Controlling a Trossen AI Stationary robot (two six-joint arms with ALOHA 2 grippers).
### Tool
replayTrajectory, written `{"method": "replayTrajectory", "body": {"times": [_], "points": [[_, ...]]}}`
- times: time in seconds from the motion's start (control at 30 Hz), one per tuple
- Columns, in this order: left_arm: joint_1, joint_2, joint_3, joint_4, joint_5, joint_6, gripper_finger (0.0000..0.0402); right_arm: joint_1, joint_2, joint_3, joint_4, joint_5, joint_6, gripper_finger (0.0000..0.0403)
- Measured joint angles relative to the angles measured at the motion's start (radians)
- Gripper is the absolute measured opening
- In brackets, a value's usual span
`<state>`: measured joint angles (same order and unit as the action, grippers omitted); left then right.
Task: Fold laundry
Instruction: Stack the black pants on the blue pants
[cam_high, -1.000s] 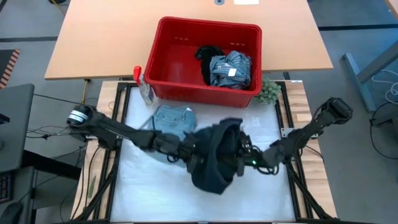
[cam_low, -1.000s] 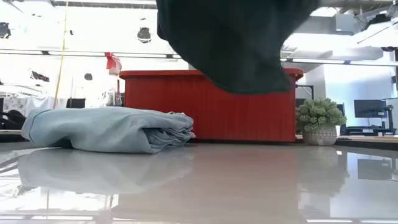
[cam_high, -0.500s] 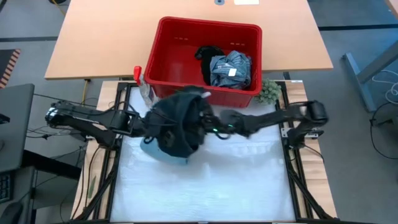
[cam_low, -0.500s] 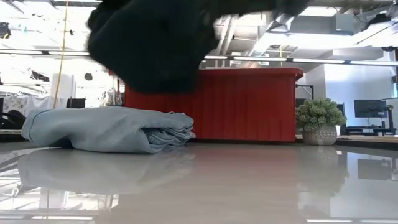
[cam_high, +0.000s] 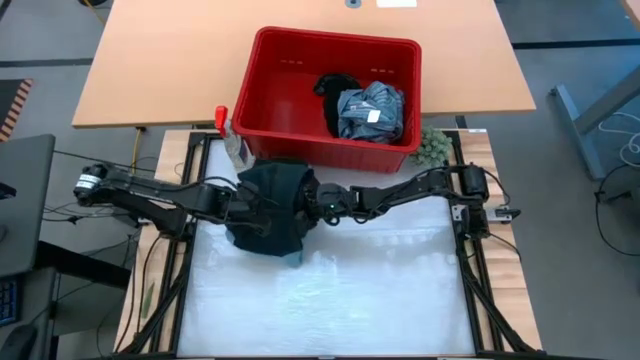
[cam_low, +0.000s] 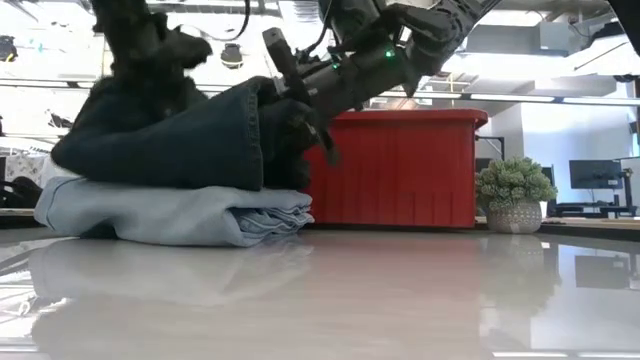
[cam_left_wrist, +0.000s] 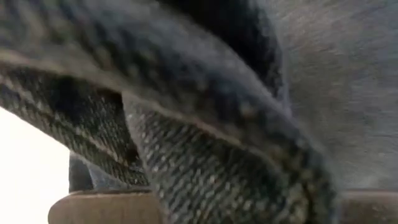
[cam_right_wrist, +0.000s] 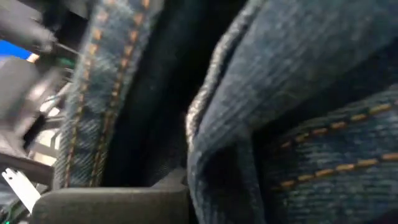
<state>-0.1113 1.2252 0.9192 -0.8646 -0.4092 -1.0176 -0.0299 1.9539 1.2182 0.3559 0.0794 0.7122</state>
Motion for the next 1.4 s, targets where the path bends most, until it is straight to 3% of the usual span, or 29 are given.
{"method": "replayTrajectory", "body": {"times": [0.13, 0.23, 0.37, 0.47, 0.6, 0.73, 0.83, 0.97, 1.1, 1.27, 1.4], "points": [[0.011, -0.003, -0.068, 0.040, 0.019, -0.024, 0.0006, -0.011, 0.000, 0.000, -0.040, -0.049, -0.002, 0.0090], [0.011, -0.003, -0.071, 0.036, 0.023, -0.015, 0.0006, -0.029, 0.000, 0.001, -0.052, -0.132, -0.006, 0.0175], [0.016, -0.003, -0.065, 0.032, 0.024, 0.000, 0.0006, -0.081, -0.042, 0.030, -0.166, -0.383, -0.029, 0.0293], [0.022, -0.003, -0.065, 0.027, 0.032, 0.005, 0.0006, -0.091, -0.142, 0.055, -0.351, -0.339, -0.101, 0.0342], [0.025, -0.003, -0.065, 0.028, 0.036, 0.012, 0.0007, -0.097, -0.278, 0.088, -0.609, -0.155, -0.221, 0.0355], [0.036, -0.011, -0.065, 0.028, 0.063, 0.028, 0.0007, -0.102, -0.364, 0.090, -0.580, -0.105, -0.210, 0.0344], [0.036, -0.048, -0.064, 0.027, 0.055, 0.021, 0.0016, -0.064, -0.369, 0.090, -0.359, -0.087, -0.209, 0.0332], [0.036, -0.144, -0.063, 0.040, 0.035, 0.040, 0.0049, -0.031, -0.258, 0.090, -0.042, -0.084, -0.184, 0.0301], [0.036, -0.235, -0.063, 0.028, 0.009, 0.039, 0.0087, -0.020, -0.090, 0.117, 0.100, -0.062, -0.163, 0.0215], [0.036, -0.334, -0.062, -0.017, 0.004, 0.055, 0.0118, 0.000, 0.057, 0.178, 0.120, 0.025, -0.244, 0.0035], [0.036, -0.430, -0.062, -0.079, 0.010, 0.029, 0.0128, -0.007, 0.140, 0.195, 0.116, 0.032, -0.231, 0.0024]]}}
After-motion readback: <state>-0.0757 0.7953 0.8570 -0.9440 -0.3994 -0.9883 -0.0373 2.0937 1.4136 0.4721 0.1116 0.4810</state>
